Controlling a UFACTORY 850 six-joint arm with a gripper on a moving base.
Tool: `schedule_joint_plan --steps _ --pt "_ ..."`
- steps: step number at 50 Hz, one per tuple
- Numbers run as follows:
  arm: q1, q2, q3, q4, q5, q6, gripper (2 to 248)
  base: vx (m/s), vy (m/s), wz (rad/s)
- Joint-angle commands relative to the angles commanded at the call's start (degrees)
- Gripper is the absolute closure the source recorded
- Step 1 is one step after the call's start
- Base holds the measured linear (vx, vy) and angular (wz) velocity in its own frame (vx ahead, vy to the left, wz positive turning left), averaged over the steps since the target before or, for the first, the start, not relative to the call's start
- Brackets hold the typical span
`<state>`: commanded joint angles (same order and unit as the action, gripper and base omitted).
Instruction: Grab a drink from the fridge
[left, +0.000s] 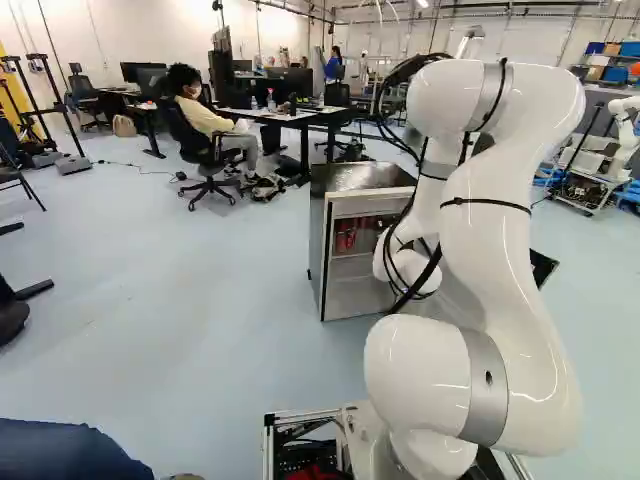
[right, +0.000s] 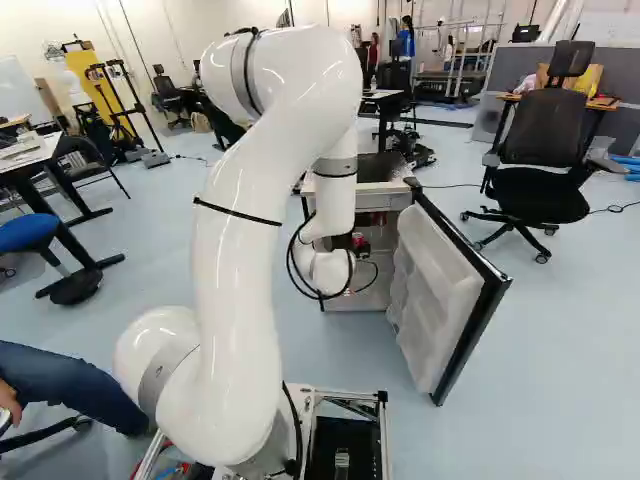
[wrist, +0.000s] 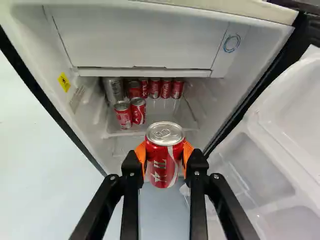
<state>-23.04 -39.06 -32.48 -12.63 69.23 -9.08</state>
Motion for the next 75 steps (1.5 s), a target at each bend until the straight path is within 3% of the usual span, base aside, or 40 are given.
schedule_joint_plan --steps 75 --pt "0.44 14.23 5.45 0.0 0.0 0.0 157 0.0 0.0 0.0"
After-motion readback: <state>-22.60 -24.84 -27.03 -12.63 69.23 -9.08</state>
